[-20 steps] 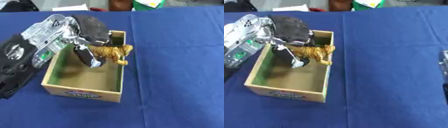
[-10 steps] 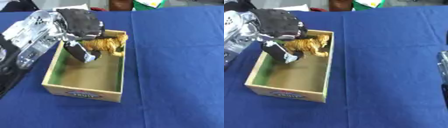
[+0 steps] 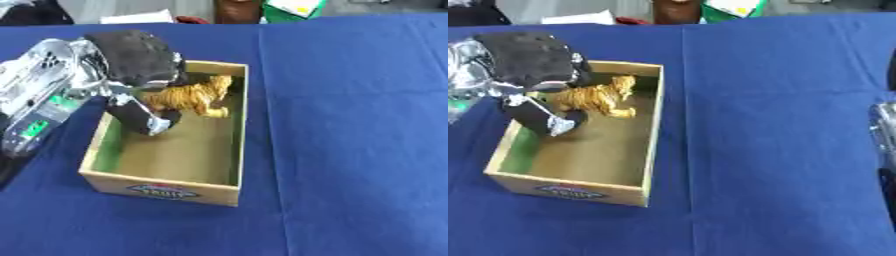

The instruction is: Pick up objects on the table and place them in the box.

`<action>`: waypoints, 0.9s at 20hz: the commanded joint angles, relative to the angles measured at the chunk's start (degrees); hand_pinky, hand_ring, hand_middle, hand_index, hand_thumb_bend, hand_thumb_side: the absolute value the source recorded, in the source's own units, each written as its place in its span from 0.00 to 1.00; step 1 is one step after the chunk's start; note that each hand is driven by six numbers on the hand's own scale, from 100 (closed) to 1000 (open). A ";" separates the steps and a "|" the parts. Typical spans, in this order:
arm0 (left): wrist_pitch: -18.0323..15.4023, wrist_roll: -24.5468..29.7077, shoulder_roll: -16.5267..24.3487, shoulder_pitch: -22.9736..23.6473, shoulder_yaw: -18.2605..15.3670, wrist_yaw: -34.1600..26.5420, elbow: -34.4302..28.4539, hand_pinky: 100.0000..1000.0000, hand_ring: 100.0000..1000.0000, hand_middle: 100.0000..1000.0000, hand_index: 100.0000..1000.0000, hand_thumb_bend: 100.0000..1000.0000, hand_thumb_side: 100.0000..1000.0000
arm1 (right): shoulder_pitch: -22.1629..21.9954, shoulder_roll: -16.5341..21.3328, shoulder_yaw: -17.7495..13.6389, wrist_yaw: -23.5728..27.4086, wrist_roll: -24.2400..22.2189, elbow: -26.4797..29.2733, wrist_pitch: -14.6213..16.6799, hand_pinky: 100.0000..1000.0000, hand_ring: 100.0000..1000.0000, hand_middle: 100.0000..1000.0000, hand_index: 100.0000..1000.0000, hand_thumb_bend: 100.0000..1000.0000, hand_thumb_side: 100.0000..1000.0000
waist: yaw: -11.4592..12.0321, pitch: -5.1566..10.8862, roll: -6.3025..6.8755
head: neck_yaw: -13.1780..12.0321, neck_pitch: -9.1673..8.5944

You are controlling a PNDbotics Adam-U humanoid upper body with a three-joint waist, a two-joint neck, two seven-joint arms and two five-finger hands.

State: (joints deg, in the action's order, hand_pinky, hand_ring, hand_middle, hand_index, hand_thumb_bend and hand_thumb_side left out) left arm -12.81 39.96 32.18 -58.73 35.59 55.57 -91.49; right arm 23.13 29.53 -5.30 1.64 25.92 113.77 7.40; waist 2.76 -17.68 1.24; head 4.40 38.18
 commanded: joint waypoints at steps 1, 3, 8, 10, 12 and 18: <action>-0.28 -0.41 -0.53 -1.07 -0.13 1.06 2.44 0.33 0.47 0.44 0.60 0.00 0.47 | 0.54 0.98 -0.58 -0.18 0.24 0.82 0.03 0.78 0.66 0.72 0.82 0.00 1.00 | -0.14 0.95 -0.10 | -0.24 -0.53; -0.82 -0.14 -1.27 -1.35 0.13 1.60 4.24 0.34 0.48 0.45 0.60 0.00 0.48 | 0.57 0.93 -0.55 -0.17 0.21 0.82 0.01 0.78 0.66 0.72 0.82 0.00 1.00 | -0.19 0.88 -0.10 | -0.32 -0.47; -3.34 3.17 -2.54 -1.71 1.12 4.07 9.48 0.37 0.54 0.50 0.62 0.00 0.49 | 0.69 0.80 -0.55 -0.04 0.20 0.82 0.09 0.78 0.66 0.72 0.83 0.00 1.00 | -0.16 0.89 0.00 | -0.46 0.11; -4.55 4.86 -3.09 -1.71 1.20 5.13 11.26 0.42 0.58 0.54 0.66 0.00 0.48 | 0.65 0.73 -0.64 -0.01 0.27 0.82 0.09 0.78 0.66 0.72 0.83 0.00 1.00 | -0.17 0.91 0.02 | -0.41 0.37; -5.46 6.59 -3.49 -1.84 1.02 5.65 12.11 0.42 0.58 0.54 0.66 0.00 0.48 | 0.61 0.70 -0.67 -0.01 0.30 0.82 0.10 0.78 0.66 0.72 0.83 0.00 1.00 | -0.16 0.93 0.02 | -0.38 0.48; -5.74 11.45 -4.24 -2.15 1.60 7.54 14.66 0.66 0.84 0.80 0.91 0.00 0.50 | 0.90 0.56 -0.59 -0.01 0.20 0.82 -0.02 0.78 0.66 0.72 0.82 0.00 1.00 | -0.27 0.96 0.02 | -0.59 0.80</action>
State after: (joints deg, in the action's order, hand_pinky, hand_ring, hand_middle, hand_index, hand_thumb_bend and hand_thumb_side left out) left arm -15.79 47.65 27.50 -59.73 37.30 62.48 -77.13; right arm 23.22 29.32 -5.32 1.64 26.04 113.77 7.43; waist 2.51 -17.85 1.34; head 4.07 38.74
